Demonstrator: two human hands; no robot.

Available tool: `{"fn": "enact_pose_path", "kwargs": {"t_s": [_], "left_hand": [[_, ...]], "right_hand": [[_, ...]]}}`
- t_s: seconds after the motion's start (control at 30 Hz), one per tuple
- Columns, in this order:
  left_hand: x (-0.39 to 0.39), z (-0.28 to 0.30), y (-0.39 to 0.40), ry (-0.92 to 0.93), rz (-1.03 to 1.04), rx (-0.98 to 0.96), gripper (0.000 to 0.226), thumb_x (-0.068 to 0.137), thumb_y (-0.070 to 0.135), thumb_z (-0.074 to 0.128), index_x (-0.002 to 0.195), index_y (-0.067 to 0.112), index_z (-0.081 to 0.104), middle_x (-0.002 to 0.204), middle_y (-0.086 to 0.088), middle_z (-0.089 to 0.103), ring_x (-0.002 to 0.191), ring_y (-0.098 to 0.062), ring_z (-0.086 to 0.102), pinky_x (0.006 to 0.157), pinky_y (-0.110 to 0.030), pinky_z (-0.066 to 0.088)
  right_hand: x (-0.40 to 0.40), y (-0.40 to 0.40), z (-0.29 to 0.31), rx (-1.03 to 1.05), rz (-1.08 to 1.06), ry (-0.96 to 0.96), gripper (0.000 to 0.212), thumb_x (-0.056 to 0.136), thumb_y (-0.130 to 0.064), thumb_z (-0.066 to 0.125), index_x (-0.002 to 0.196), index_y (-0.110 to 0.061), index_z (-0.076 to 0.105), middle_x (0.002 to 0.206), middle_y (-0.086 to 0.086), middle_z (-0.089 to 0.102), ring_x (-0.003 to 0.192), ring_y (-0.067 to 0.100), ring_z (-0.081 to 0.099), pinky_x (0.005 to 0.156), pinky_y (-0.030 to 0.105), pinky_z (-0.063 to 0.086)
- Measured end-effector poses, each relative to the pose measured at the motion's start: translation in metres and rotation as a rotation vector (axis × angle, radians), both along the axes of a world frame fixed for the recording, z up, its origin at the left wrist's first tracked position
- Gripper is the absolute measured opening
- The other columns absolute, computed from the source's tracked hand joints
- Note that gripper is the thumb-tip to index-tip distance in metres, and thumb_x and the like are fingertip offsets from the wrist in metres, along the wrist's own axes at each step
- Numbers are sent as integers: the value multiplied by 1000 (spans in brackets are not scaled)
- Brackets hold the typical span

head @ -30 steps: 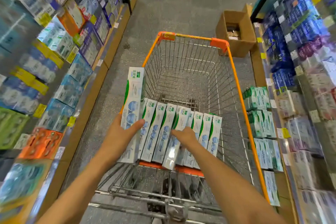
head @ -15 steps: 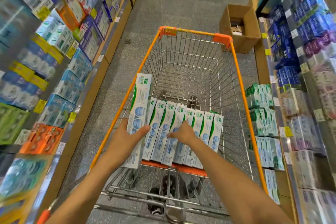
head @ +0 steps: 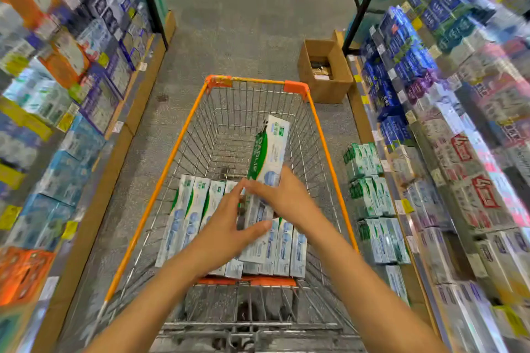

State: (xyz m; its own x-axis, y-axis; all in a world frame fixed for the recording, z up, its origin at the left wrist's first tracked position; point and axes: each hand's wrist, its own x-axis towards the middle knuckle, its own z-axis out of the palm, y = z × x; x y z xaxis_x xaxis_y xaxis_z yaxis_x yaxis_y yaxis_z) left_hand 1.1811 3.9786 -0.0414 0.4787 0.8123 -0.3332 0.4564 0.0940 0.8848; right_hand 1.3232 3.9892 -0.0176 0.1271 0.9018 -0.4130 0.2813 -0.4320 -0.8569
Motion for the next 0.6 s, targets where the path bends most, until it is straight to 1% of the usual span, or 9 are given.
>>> {"fn": "enact_pose_path", "kwargs": {"t_s": [0.07, 0.13, 0.2, 0.23, 0.3, 0.37, 0.4, 0.47, 0.6], "left_hand": [[-8, -5, 7, 38, 56, 25, 87, 70, 58, 52, 145, 39, 10, 135, 11, 30, 118, -6, 41, 94, -26, 41], [-21, -10, 14, 29, 179, 16, 85, 71, 55, 50, 146, 34, 17, 136, 6, 32, 117, -12, 45, 87, -28, 43], [-38, -14, 18, 29, 248, 3, 77, 76, 49, 51, 145, 31, 23, 136, 3, 36, 113, -12, 47, 82, -27, 43], [-48, -18, 20, 38, 268, -1, 72, 80, 48, 52, 145, 31, 25, 135, 2, 38, 112, -13, 48, 79, -25, 43], [-69, -25, 22, 61, 307, 11, 66, 83, 54, 57, 140, 35, 30, 132, 2, 42, 109, -15, 51, 77, -25, 43], [-88, -31, 22, 83, 359, -6, 67, 74, 54, 56, 135, 36, 34, 129, -1, 45, 100, -13, 54, 81, -31, 44], [-96, -33, 20, 86, 385, -18, 69, 72, 51, 55, 135, 34, 36, 127, -3, 46, 96, -11, 55, 83, -33, 44], [-107, -40, 16, 102, 405, -33, 67, 78, 46, 59, 139, 29, 36, 127, -4, 47, 96, -12, 54, 85, -35, 44], [-116, -52, 7, 132, 409, -53, 52, 88, 33, 62, 134, 33, 36, 128, -4, 47, 97, -13, 53, 75, -24, 43]], "right_hand": [[17, 1, -18, -94, -90, 15, 31, 86, -30, 67, 109, -12, 56, 101, 8, 66, 79, 16, 61, 64, 31, 54], [27, 2, -47, -209, -154, 23, 34, 86, -30, 68, 110, -12, 53, 107, 12, 64, 80, 18, 60, 65, 35, 57], [28, 1, -79, -297, -173, 7, 40, 85, -29, 69, 116, -14, 49, 118, 14, 60, 91, 24, 60, 77, 43, 56], [27, 2, -95, -339, -171, 2, 52, 85, -29, 70, 127, -11, 44, 127, 14, 55, 101, 28, 59, 84, 46, 54], [19, 4, -124, -427, -147, -6, 81, 85, -31, 70, 146, -6, 22, 146, 14, 37, 123, 32, 49, 97, 48, 47], [11, 6, -151, -492, -121, -25, 95, 85, -33, 69, 150, -6, 6, 155, 14, 21, 133, 33, 38, 105, 48, 40], [8, 7, -164, -512, -120, -44, 97, 85, -33, 69, 150, -6, 4, 156, 14, 19, 135, 33, 36, 107, 47, 37], [1, 8, -178, -542, -112, -56, 99, 83, -36, 71, 151, -7, 4, 156, 14, 18, 137, 33, 33, 108, 47, 35], [-9, 7, -192, -519, -63, -118, 99, 82, -39, 71, 150, -4, 9, 155, 14, 22, 140, 32, 28, 111, 41, 30]]}}
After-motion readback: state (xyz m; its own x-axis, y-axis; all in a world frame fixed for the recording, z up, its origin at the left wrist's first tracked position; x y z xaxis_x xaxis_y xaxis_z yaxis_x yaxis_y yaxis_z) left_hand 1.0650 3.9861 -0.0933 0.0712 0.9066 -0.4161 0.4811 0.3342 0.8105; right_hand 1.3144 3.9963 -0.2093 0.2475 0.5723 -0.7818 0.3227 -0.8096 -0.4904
